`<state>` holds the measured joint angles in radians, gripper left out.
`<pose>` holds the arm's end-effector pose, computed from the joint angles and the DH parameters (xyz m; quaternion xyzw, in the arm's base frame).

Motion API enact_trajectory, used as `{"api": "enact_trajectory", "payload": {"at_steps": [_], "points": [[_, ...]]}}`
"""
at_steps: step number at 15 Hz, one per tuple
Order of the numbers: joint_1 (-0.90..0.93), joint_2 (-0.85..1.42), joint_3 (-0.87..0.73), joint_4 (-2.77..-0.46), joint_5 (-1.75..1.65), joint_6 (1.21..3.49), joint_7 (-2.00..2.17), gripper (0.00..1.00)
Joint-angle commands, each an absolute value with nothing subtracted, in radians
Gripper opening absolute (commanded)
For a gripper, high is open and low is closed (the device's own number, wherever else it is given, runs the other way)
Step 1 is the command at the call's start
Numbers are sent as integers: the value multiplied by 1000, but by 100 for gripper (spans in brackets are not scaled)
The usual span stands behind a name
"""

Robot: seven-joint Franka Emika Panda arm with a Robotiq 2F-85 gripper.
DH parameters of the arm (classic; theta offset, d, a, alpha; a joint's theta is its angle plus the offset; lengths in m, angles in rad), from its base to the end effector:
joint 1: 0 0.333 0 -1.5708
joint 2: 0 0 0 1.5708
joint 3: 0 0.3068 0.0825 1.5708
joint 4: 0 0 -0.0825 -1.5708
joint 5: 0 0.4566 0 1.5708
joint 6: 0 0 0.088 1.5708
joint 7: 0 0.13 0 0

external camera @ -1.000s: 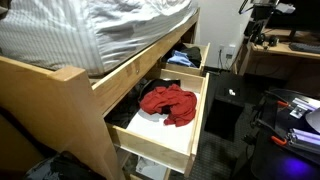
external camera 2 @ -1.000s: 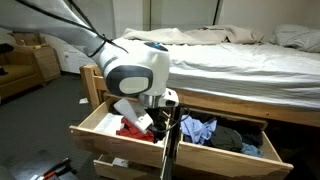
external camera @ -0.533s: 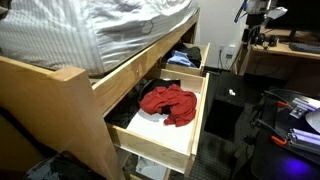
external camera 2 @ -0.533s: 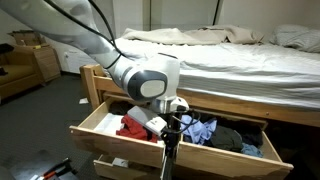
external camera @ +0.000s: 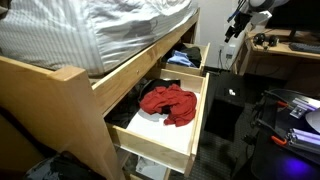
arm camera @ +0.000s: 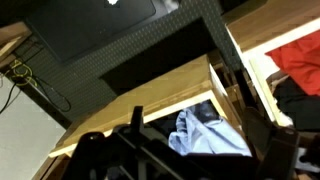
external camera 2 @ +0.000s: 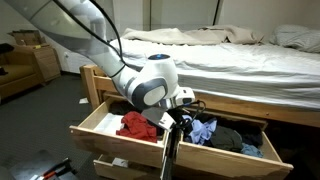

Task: Remove the blue shirt from the top most drawer on the right and put it inside the topmost drawer on the left

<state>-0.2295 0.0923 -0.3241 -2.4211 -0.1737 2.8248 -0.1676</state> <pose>0.4866 -0.2952 0.2153 0.9802 -0.1100 0.1267 0.1055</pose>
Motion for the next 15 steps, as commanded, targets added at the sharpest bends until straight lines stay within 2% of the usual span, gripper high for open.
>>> {"api": "enact_trajectory", "payload": {"at_steps": [1, 3, 9, 15], "points": [[-221, 244, -326, -2356, -225, 3103, -34, 100], [-225, 193, -315, -2388, -187, 3049, -77, 100], [-218, 253, -315, -2349, -192, 3054, -82, 100], [-531, 290, 93, -2323, -15, 3022, -539, 100]]}}
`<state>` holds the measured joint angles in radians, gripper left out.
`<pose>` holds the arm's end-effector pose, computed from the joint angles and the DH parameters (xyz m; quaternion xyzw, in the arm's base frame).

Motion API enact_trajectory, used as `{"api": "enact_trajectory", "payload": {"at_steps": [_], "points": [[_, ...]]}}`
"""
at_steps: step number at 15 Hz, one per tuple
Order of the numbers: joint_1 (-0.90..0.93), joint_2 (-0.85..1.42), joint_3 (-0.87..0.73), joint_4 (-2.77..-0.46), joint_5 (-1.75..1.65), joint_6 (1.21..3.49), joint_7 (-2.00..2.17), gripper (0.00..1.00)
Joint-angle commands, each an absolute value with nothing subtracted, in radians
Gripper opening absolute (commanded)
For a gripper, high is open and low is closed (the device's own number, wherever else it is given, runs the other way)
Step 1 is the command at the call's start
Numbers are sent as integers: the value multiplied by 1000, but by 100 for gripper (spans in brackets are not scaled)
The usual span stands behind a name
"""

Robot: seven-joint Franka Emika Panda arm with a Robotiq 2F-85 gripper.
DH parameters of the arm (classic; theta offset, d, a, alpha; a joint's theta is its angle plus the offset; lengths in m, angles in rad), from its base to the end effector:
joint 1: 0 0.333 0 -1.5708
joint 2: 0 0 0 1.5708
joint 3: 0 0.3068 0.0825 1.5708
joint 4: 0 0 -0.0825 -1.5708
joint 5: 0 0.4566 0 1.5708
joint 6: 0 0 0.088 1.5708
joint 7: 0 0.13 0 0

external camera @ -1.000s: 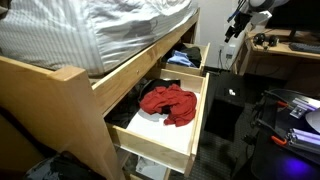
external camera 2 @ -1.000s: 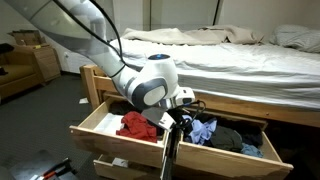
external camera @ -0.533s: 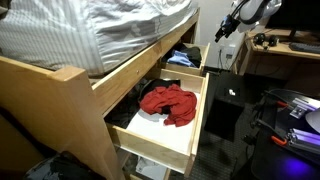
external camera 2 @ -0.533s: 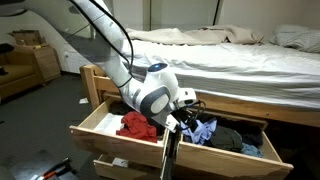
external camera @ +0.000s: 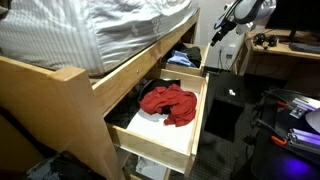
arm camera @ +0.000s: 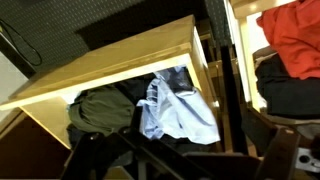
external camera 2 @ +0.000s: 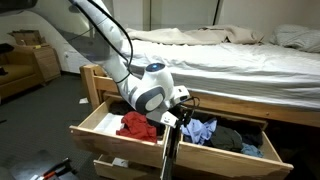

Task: Remove the blue shirt from the top most drawer on the right and put it inside the topmost drawer on the left

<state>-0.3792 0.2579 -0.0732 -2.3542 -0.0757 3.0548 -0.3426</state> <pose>0.5370 -0.2562 0.1766 0.9753 -0.0143 0.1944 0.1037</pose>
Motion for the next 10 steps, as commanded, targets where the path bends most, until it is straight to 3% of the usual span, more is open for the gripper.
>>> {"api": "enact_trajectory", "payload": {"at_steps": [1, 8, 10], "points": [[-567, 302, 132, -2309, 1, 3002, -612, 100], [-563, 305, 120, -2311, -25, 3004, -628, 100], [-442, 325, -41, -2296, -112, 3053, -541, 100]]}}
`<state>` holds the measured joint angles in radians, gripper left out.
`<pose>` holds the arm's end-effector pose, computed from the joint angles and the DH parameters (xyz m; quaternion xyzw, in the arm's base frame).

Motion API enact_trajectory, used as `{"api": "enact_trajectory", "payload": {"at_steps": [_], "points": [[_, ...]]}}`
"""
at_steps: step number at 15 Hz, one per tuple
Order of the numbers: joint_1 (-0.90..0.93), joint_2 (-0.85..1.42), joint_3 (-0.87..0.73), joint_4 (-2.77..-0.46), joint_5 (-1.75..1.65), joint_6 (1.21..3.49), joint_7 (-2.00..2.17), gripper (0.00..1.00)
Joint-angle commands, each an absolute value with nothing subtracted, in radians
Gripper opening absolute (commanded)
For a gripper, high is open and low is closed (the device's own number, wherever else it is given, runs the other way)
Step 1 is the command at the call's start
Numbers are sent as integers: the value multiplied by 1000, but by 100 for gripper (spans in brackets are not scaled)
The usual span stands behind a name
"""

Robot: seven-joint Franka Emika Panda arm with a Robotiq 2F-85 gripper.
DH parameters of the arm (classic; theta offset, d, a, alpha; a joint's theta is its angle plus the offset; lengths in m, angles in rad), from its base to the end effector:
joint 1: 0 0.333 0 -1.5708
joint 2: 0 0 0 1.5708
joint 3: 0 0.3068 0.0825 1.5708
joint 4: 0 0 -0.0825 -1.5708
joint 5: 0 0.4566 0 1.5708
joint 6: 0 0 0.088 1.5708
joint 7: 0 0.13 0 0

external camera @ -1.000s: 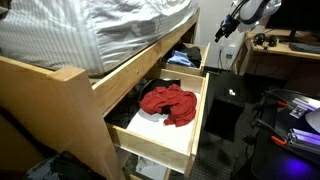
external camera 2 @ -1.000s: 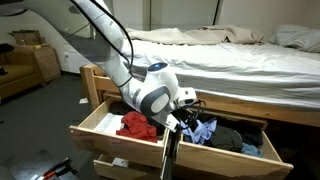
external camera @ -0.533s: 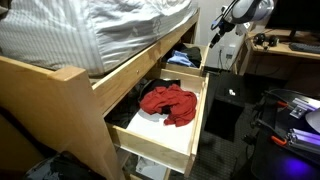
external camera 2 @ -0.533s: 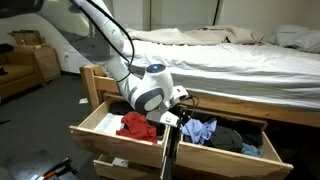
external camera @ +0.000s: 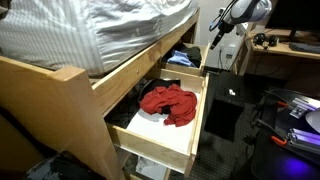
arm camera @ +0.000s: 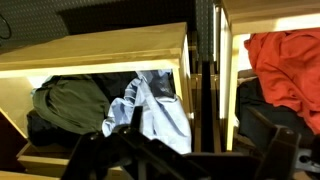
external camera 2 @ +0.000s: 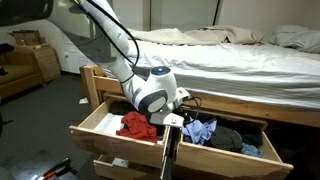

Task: Remove the blue shirt from the top most drawer on the right and put it inside the topmost drawer on the left

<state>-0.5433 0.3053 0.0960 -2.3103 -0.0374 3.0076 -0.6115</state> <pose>0.5455 -0.2563 0.1618 0.9762 0.0931 0.1727 0.0922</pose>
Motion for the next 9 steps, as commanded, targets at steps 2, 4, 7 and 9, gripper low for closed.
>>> {"api": "enact_trajectory", "payload": {"at_steps": [2, 4, 7, 9], "points": [[-351, 376, -199, -2254, -226, 3153, -447, 100], [-338, 448, -253, -2208, -259, 3288, -424, 100], [-559, 494, 6, -2197, -262, 3375, -395, 100], [-655, 560, 148, -2139, -389, 3357, -270, 100]]}}
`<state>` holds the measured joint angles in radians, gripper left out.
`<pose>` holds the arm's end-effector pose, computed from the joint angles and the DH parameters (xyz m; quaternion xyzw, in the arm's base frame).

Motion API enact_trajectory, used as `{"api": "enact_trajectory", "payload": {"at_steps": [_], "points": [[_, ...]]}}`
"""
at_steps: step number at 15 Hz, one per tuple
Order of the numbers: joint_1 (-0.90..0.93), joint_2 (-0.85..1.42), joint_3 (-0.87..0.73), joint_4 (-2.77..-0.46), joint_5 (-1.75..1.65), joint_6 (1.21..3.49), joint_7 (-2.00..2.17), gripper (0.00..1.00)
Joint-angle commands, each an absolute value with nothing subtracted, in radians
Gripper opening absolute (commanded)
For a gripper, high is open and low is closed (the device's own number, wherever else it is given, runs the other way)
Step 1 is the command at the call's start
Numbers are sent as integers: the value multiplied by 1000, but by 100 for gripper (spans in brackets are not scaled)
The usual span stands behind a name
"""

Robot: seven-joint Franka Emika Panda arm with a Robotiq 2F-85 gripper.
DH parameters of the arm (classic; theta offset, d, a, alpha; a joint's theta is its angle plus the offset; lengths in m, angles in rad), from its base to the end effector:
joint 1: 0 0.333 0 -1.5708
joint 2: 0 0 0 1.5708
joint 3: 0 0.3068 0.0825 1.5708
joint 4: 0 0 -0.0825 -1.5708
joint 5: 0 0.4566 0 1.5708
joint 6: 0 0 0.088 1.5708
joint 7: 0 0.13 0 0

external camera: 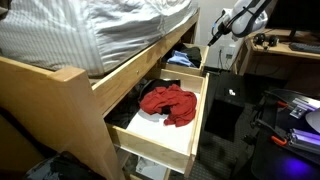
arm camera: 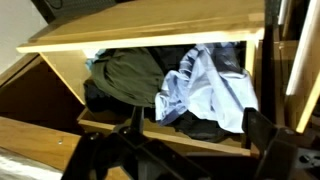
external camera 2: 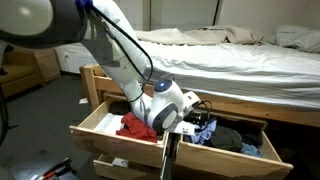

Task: Remove the blue shirt from the top most drawer on the right and put it inside the topmost drawer on the left

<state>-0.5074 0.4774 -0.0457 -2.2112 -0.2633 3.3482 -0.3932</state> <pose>0.5544 -0.3087 0.1423 0.9452 0.0607 0.2733 0.1682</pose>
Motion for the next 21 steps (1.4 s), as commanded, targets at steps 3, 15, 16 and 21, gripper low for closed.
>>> {"api": "enact_trajectory", "payload": {"at_steps": [3, 15, 16, 21], "points": [[-665, 554, 183, -2158, -434, 3346, -236, 100], [-951, 687, 537, -1924, -391, 2932, -316, 100], [-944, 689, 538, -1886, -349, 2843, -356, 100], [-801, 642, 395, -1821, -82, 2721, -537, 100]]}}
